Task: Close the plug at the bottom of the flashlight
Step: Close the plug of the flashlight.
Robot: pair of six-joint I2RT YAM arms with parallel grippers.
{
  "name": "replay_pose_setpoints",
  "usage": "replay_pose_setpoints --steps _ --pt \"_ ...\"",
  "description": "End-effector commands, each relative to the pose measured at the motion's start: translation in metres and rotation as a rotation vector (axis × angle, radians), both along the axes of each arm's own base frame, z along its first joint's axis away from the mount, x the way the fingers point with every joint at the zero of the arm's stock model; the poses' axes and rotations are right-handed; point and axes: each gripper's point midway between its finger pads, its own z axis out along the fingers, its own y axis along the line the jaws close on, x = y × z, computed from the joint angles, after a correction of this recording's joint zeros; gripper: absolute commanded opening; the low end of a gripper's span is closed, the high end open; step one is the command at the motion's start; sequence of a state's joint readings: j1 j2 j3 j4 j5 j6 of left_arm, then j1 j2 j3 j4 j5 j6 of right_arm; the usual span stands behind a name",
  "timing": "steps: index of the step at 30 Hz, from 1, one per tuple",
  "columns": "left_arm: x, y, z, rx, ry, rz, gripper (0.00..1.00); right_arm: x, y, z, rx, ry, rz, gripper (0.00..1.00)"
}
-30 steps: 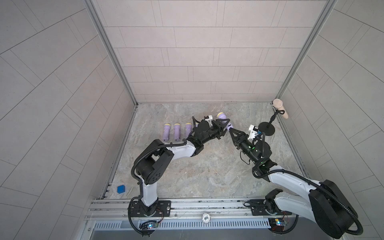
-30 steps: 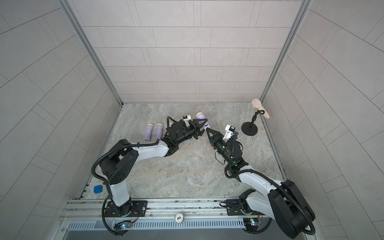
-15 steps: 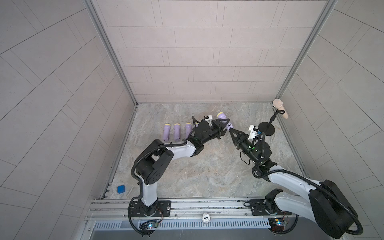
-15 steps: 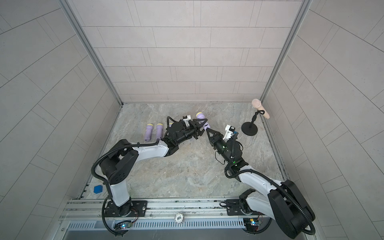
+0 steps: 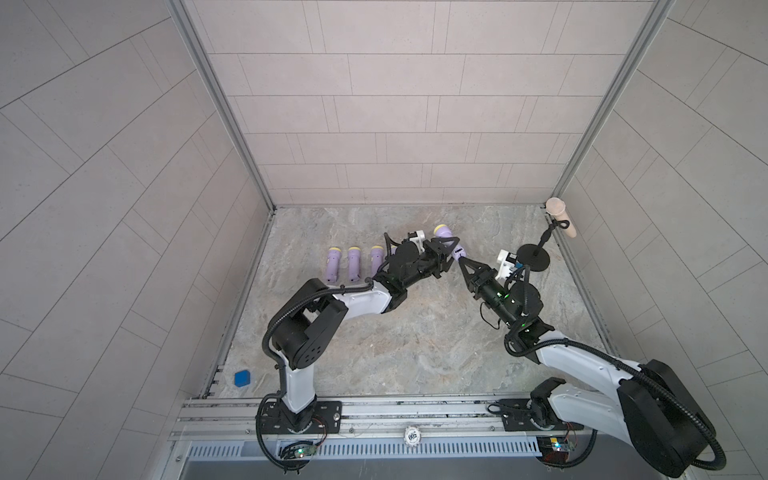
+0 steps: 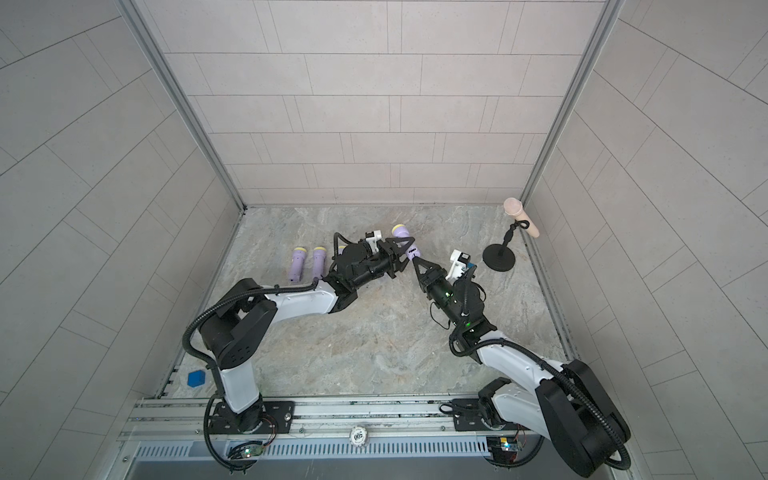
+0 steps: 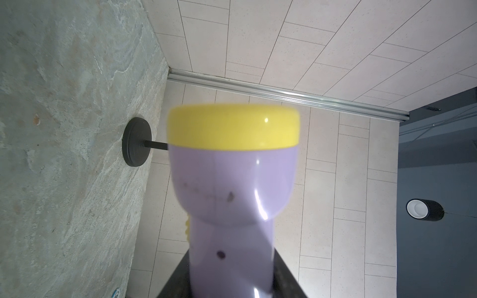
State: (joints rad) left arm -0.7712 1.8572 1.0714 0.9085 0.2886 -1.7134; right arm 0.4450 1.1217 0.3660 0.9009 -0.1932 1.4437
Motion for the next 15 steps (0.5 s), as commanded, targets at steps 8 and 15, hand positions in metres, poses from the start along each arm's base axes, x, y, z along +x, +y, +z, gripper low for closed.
replay_pose_setpoints --steps 8,15 --pt "-0.0177 -0.0145 0.0129 -0.035 -0.017 -0.077 0.00 -0.0017 -0.0056 0.0095 0.019 -0.031 -0.029 0.21" --pt "-0.0175 -0.0149 0.0143 -0.037 -0.018 -0.077 0.00 -0.0016 -0.0077 0.0050 0.009 -0.013 -0.040 0.20"
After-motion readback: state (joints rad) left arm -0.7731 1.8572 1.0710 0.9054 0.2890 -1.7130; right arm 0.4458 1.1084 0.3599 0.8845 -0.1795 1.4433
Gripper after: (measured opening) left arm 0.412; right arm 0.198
